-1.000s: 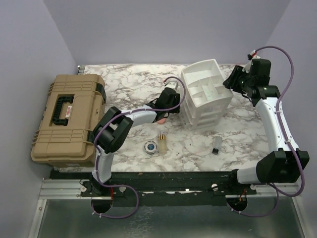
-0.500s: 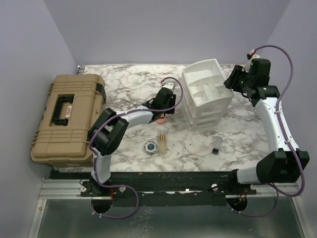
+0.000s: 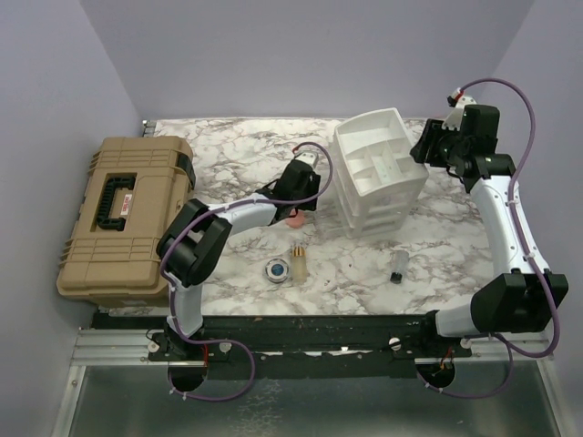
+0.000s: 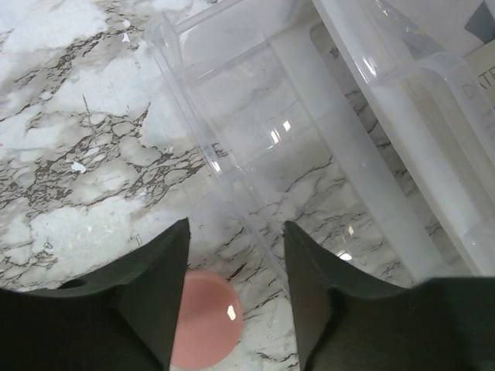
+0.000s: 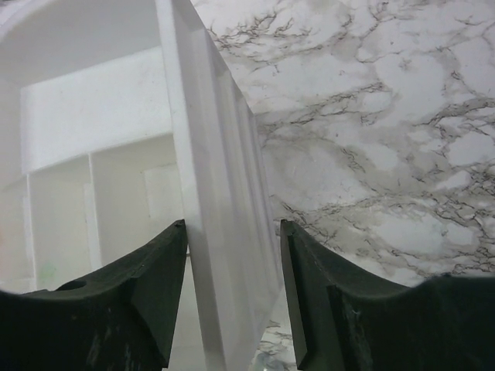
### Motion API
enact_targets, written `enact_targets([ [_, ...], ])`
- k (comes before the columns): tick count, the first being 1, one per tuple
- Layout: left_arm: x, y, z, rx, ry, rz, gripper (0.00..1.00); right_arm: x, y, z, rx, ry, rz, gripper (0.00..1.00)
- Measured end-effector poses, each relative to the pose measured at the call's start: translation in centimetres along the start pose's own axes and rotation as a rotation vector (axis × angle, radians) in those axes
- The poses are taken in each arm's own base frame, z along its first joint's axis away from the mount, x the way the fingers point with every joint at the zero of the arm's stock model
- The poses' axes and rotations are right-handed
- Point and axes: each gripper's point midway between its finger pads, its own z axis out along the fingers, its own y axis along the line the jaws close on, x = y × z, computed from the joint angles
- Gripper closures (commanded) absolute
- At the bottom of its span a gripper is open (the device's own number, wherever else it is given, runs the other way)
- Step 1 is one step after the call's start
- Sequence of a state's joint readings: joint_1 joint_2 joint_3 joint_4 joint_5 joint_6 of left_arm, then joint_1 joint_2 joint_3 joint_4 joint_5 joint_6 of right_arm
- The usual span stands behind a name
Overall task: Organize the makeup
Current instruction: Open the drawer in the storage box.
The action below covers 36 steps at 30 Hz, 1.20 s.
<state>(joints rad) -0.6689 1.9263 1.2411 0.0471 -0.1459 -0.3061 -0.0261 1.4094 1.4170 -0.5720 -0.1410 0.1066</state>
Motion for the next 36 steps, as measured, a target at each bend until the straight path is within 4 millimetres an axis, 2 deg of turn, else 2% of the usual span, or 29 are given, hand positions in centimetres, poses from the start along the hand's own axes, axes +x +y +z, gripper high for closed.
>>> enact_targets([
  [5, 0.3, -0.3, -0.3, 0.036, 0.024, -0.004, 0.25, -0.3, 1.0, -0.6, -0.084, 0.008, -0.016, 0.28],
  [7, 0.3, -0.7, -0.6, 0.063, 0.029, -0.021, 0.23, -1.4, 1.8, -1.4, -0.126, -0.004, -0.024, 0.26],
  [9, 0.1, -1.1, -1.1, 0.090, 0.023, -0.044, 0.22, -3.6, 2.9, -2.7, -0.169, -0.050, -0.042, 0.23],
  [13, -1.2, -1.6, -3.2, 0.120, -0.031, -0.089, 0.19, -7.4, 5.0, -5.6, -0.253, -0.148, -0.082, 0.23],
  [16, -2.6, -1.0, -6.0, 0.117, -0.120, -0.116, 0.12, -7.7, 6.8, -7.5, -0.331, -0.164, -0.086, 0.21],
  [18, -3.1, -0.2, -7.8, 0.101, -0.171, -0.135, 0.06, -7.0, 8.4, -8.9, -0.396, -0.165, -0.082, 0.20],
  [20, -3.5, 1.1, -9.6, 0.072, -0.229, -0.160, 0.02, -5.8, 10.9, -10.4, -0.480, -0.155, -0.085, 0.20],
  [24, -4.2, 5.2, -12.5, -0.028, -0.327, -0.225, 0.01, -3.7, 17.2, -13.5, -0.667, -0.133, -0.140, 0.20],
  [27, -4.7, 8.1, -14.3, -0.111, -0.390, -0.276, 0.01, -1.5, 21.7, -14.8, -0.796, -0.101, -0.198, 0.20],
  [30, -5.6, 9.9, -16.3, -0.168, -0.456, -0.321, 0.01, 1.8, 25.2, -14.7, -0.870, -0.021, -0.244, 0.20],
  [33, -7.0, 10.8, -18.3, -0.198, -0.523, -0.350, 0.01, 4.9, 28.1, -13.4, -0.872, 0.055, -0.297, 0.20],
  [34, -8.1, 10.9, -19.5, -0.199, -0.564, -0.361, 0.01, 5.4, 28.2, -12.4, -0.844, 0.071, -0.302, 0.21],
  [35, -9.0, 11.1, -20.4, -0.207, -0.594, -0.368, 0.01, 7.1, 29.7, -12.4, -0.856, 0.104, -0.334, 0.21],
  [36, -9.8, 11.2, -21.0, -0.211, -0.612, -0.370, 0.01, 8.1, 30.3, -11.9, -0.838, 0.123, -0.349, 0.21],
])
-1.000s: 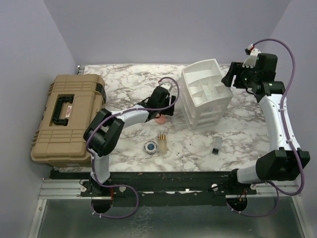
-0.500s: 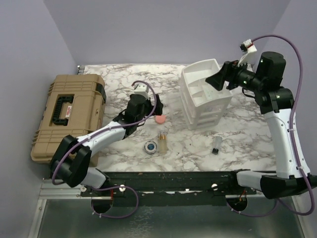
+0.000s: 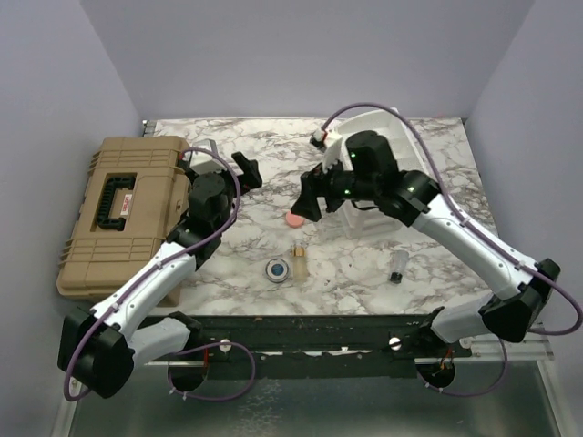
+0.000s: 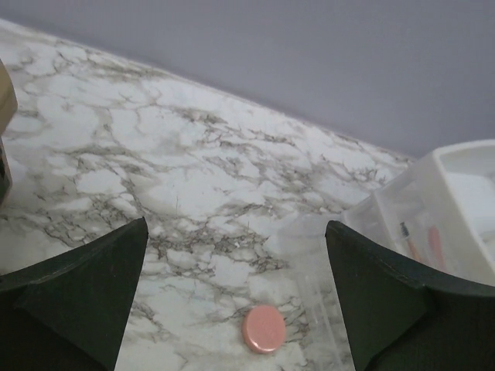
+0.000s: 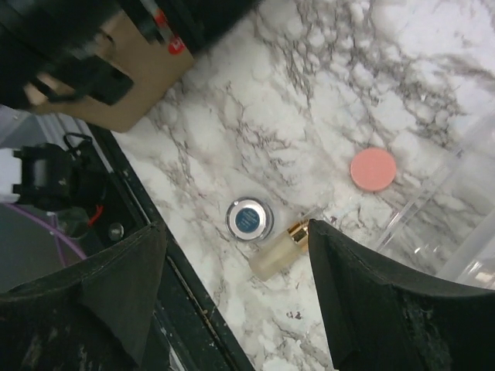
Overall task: Organize the makeup
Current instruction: Open the drawer in the storage box, then pick up the makeup from the center of the board.
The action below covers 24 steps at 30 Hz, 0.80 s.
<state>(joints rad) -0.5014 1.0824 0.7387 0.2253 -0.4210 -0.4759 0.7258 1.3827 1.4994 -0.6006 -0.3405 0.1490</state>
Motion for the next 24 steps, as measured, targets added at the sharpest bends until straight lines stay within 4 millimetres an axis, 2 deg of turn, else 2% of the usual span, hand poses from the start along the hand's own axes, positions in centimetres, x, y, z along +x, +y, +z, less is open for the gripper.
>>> enact_targets([
  [2, -2.6, -0.7, 0.1, -0.005, -0.043, -0.006, 0.01, 2.0, 0.1, 1.8, 0.033, 0.057, 0.002, 0.22],
  [6, -7.9, -2.0, 0.1, -0.015, -0.138, -0.032, 0.01, 7.0, -1.2, 4.5, 0.153, 0.175, 0.043, 0.24],
  [8, -9.3, -2.0, -0.2, -0.022, -0.173, -0.053, 0.01, 9.0, -1.8, 5.2, 0.205, 0.218, 0.069, 0.26],
  [11, -9.2, -1.5, -0.6, -0.032, -0.179, -0.065, 0.01, 11.8, -2.4, 5.9, 0.289, 0.265, 0.118, 0.27],
  [16, -6.8, -0.1, -0.5, -0.057, -0.136, -0.052, 0.01, 15.7, -2.7, 7.2, 0.377, 0.313, 0.193, 0.28],
  [18, -6.0, 0.2, -0.5, -0.065, -0.120, -0.049, 0.01, 16.8, -2.9, 8.0, 0.400, 0.333, 0.206, 0.28],
  [24, -5.7, 0.5, -0.5, -0.070, -0.115, -0.059, 0.01, 20.2, -4.1, 10.5, 0.479, 0.408, 0.232, 0.30],
])
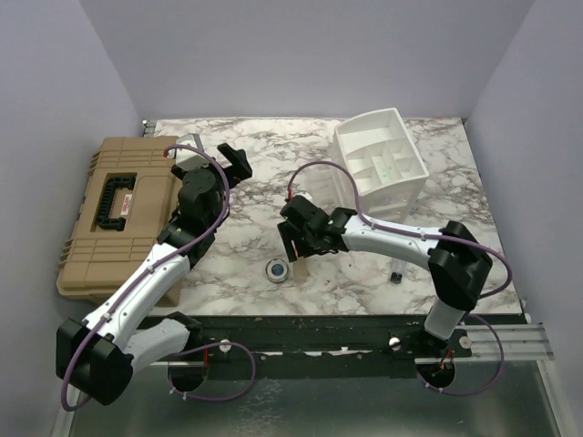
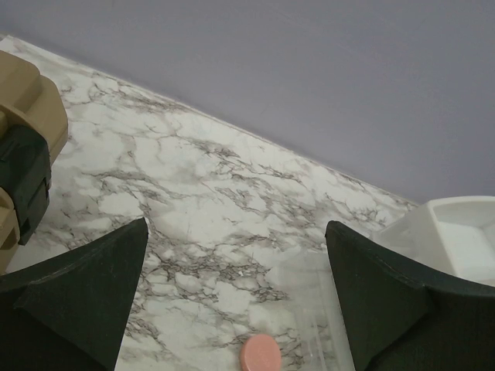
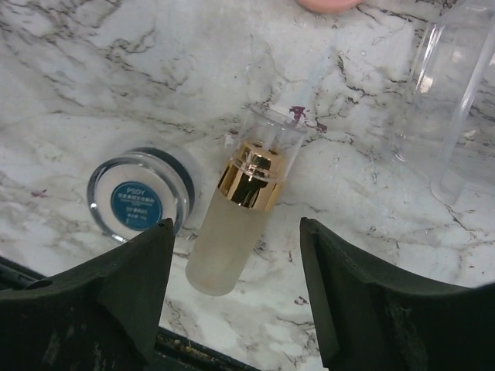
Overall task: Organize the makeup
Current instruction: Pick up the makeup from the center of the board.
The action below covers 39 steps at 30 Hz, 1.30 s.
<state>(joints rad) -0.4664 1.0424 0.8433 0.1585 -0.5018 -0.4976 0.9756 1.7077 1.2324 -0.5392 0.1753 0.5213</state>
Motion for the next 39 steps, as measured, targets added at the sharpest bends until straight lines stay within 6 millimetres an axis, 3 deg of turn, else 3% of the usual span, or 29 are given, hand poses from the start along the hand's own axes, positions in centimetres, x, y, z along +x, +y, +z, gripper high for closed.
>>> enact_targets([
  [5, -0.2, 0.1, -0.2, 0.002, -0.005, -0.004, 0.01, 1.2, -0.6, 2.2, 0.057, 0.041, 0.032, 0.33],
  [10, -0.5, 0.2, -0.4, 0.001, -0.014, -0.008, 0.01, 1.5, -0.6, 2.8, 0.065, 0.049, 0.051, 0.40],
  [17, -0.2, 0.3, -0.2, 0.002, -0.005, -0.004, 0.01, 2.5, -0.8, 4.2, 0.084, 0.080, 0.048, 0.43],
  [30, 0.2, 0.5, 0.3, -0.001, 0.010, 0.005, 0.01, 2.7, -1.0, 4.5, 0.085, 0.082, 0.033, 0.52],
  [37, 1.5, 0.2, 1.0, 0.011, 0.048, 0.017, 0.01, 4.0, -1.8, 4.9, 0.099, 0.104, 0.015, 0.51],
  [39, 1.8, 0.1, 1.2, 0.016, 0.059, 0.021, 0.01, 4.0, -1.8, 4.9, 0.101, 0.102, 0.008, 0.56],
])
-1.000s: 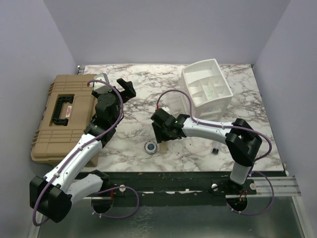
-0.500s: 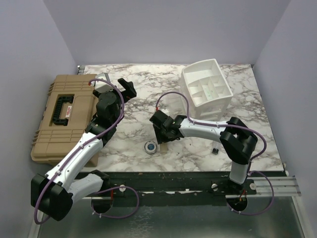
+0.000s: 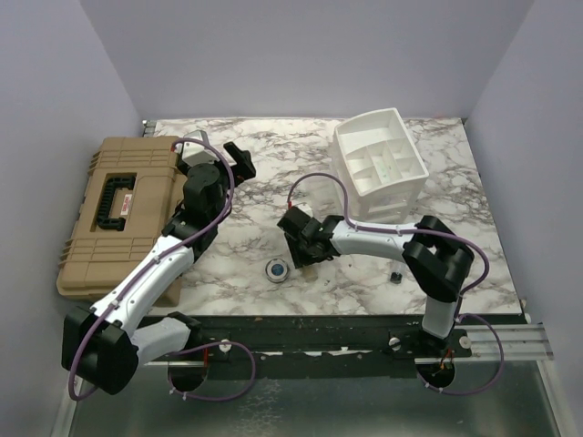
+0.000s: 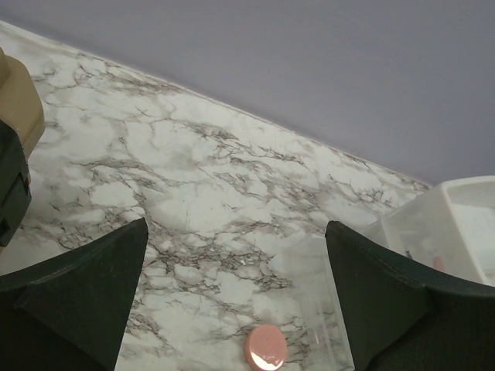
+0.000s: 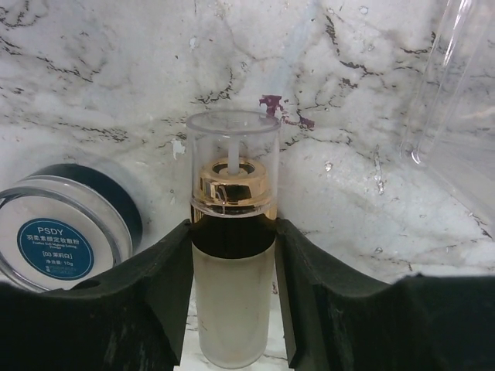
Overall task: Organize the makeup
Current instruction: Pick up the makeup from the center of the board.
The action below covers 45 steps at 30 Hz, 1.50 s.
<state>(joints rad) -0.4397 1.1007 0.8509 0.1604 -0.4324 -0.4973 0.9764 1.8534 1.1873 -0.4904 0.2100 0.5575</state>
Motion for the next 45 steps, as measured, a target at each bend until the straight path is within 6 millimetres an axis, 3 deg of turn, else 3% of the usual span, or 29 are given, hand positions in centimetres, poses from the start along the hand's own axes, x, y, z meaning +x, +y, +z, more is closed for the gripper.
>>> enact_targets([
  [7, 0.4, -0.4, 0.3, 0.017, 0.017, 0.002, 0.01, 0.3, -0.4, -0.2, 0.005, -0.004, -0.017, 0.72],
  [15, 0.5, -0.5, 0.3, 0.023, 0.022, -0.011, 0.01, -0.3, -1.0, -2.3, 0.002, -0.034, -0.041, 0.73],
  [21, 0.5, -0.6, 0.3, 0.033, 0.026, -0.018, 0.01, -3.4, -0.7, -4.9, -0.010, -0.130, -0.057, 0.73],
  [30, 0.1, -0.7, 0.0, 0.040, 0.018, -0.026, 0.01, -10.6, -1.9, -8.2, 0.134, -0.324, -0.096, 0.73],
  [36, -1.2, -0.9, -0.8, 0.053, -0.013, -0.040, 0.01, -13.1, -4.2, -7.5, 0.246, -0.353, -0.106, 0.73],
  [45, -0.8, -0.4, -1.2, 0.045, -0.002, -0.038, 0.01, -15.4, -8.4, -6.2, 0.361, -0.346, -0.062, 0.72],
])
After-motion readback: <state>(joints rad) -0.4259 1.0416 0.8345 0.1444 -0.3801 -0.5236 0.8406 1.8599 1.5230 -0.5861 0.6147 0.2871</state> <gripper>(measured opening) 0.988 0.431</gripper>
